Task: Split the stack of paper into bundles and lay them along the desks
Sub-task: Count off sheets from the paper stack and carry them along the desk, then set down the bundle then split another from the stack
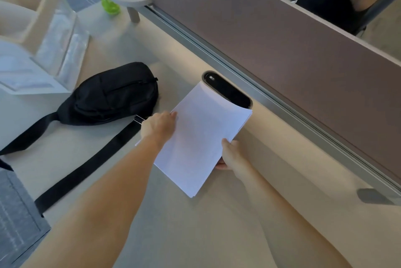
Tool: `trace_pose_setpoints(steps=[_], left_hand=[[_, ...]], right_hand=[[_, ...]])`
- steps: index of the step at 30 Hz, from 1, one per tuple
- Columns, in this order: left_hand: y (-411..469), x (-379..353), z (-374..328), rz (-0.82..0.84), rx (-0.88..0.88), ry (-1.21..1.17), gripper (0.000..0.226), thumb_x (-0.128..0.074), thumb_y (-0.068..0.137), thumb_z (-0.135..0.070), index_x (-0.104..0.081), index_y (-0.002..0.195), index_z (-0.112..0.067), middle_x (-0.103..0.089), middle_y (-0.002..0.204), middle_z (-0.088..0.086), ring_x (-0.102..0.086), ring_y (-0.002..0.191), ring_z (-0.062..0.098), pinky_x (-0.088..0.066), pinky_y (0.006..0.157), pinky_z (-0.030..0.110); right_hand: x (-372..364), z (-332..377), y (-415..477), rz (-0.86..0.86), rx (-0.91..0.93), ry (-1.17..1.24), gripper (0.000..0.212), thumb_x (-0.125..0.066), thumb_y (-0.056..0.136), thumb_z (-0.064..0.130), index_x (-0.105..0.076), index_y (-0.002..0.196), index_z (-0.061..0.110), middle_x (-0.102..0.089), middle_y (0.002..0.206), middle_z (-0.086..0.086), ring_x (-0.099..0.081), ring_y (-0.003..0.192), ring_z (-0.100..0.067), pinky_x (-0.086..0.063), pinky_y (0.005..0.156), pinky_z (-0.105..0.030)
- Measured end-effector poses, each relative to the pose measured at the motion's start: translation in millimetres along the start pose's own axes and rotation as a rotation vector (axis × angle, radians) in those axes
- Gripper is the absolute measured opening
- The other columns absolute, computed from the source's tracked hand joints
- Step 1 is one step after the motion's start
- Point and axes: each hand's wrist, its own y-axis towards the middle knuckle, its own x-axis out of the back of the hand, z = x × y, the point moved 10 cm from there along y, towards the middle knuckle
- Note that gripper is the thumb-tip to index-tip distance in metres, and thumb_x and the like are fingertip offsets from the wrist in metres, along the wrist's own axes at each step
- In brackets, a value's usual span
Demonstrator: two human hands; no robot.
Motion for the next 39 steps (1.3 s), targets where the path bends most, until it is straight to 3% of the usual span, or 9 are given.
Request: trace_pose_setpoints(steps=[4, 7, 11, 15, 20, 25, 30, 34, 39], left_hand=[[3, 2, 3, -0.032, 0.029, 0.009, 0.054, -0.025, 0.099, -0.045, -0.063, 0.105, -0.007, -0.066, 0.105, 0.019, -0.063, 0.096, 0.040, -0.042, 0.074, 0.039], [3, 4, 2, -0.044, 0.038, -0.039, 0.055, -0.029, 0.099, -0.046, -0.061, 0.104, -0.002, -0.064, 0.105, 0.022, -0.061, 0.098, 0.042, -0.042, 0.073, 0.039], [-2, 11, 3, -0.107, 0.032, -0.033, 0.058, -0.035, 0.097, -0.051, -0.057, 0.107, 0.002, -0.060, 0.109, 0.023, -0.056, 0.103, 0.042, -0.043, 0.086, 0.045], [-18, 25, 0, -0.147, 0.017, -0.035, 0.059, -0.036, 0.096, -0.052, -0.054, 0.110, 0.003, -0.054, 0.111, 0.021, -0.051, 0.102, 0.039, -0.042, 0.088, 0.046], [-69, 37, -21, -0.082, -0.050, -0.093, 0.059, -0.033, 0.097, -0.052, -0.051, 0.122, -0.003, -0.052, 0.120, 0.018, -0.051, 0.111, 0.037, -0.041, 0.093, 0.045], [-158, 42, -56, -0.002, -0.095, -0.248, 0.057, -0.032, 0.096, -0.055, -0.048, 0.131, -0.013, -0.048, 0.131, 0.008, -0.050, 0.119, 0.031, -0.043, 0.094, 0.045], [-271, 58, -112, -0.004, -0.189, -0.359, 0.050, -0.034, 0.094, -0.054, -0.055, 0.118, -0.016, -0.055, 0.119, 0.004, -0.055, 0.109, 0.027, -0.048, 0.087, 0.040], [-378, 75, -182, 0.041, -0.348, -0.443, 0.035, -0.038, 0.092, -0.049, -0.047, 0.070, -0.024, -0.054, 0.074, -0.004, -0.056, 0.074, 0.022, -0.043, 0.062, 0.032], [-501, 73, -275, 0.103, -0.610, -0.590, 0.021, -0.052, 0.093, -0.034, -0.053, 0.075, -0.022, -0.054, 0.072, -0.004, -0.055, 0.074, 0.020, -0.043, 0.072, 0.031]], right_hand=[[-3, -5, -4, 0.041, -0.034, -0.136, 0.041, -0.032, 0.094, 0.030, -0.064, 0.088, 0.005, -0.075, 0.070, -0.014, -0.073, 0.059, -0.026, -0.057, 0.054, -0.029], [3, -4, -6, 0.015, -0.067, -0.229, 0.048, -0.031, 0.096, 0.043, -0.060, 0.093, 0.004, -0.073, 0.072, -0.016, -0.067, 0.051, -0.026, -0.052, 0.049, -0.026], [21, -3, -7, -0.066, -0.069, -0.269, 0.042, -0.034, 0.097, 0.051, -0.049, 0.087, 0.014, -0.072, 0.079, -0.017, -0.067, 0.054, -0.026, -0.054, 0.050, -0.028], [30, -3, -18, -0.064, -0.010, -0.270, 0.043, -0.035, 0.098, 0.048, -0.054, 0.093, 0.009, -0.072, 0.081, -0.015, -0.068, 0.057, -0.024, -0.055, 0.052, -0.027], [38, -2, -56, -0.019, 0.133, -0.293, 0.039, -0.040, 0.090, 0.046, -0.057, 0.081, 0.012, -0.069, 0.062, -0.005, -0.065, 0.062, -0.024, -0.057, 0.087, -0.046], [75, -18, -118, -0.023, 0.282, -0.257, 0.046, -0.046, 0.081, 0.053, -0.060, 0.057, 0.017, -0.070, 0.060, -0.008, -0.069, 0.065, -0.030, -0.054, 0.085, -0.048], [151, -54, -222, -0.104, 0.401, -0.070, 0.033, -0.055, 0.096, 0.030, -0.063, 0.070, 0.010, -0.066, 0.069, -0.014, -0.061, 0.062, -0.025, -0.053, 0.061, -0.034], [228, -94, -319, -0.173, 0.461, 0.085, 0.030, -0.054, 0.098, 0.021, -0.061, 0.072, 0.009, -0.063, 0.069, -0.014, -0.057, 0.057, -0.023, -0.048, 0.055, -0.028], [325, -158, -450, -0.363, 0.506, 0.173, 0.021, -0.054, 0.097, 0.016, -0.064, 0.082, 0.005, -0.064, 0.072, -0.010, -0.060, 0.060, -0.019, -0.050, 0.057, -0.024]])
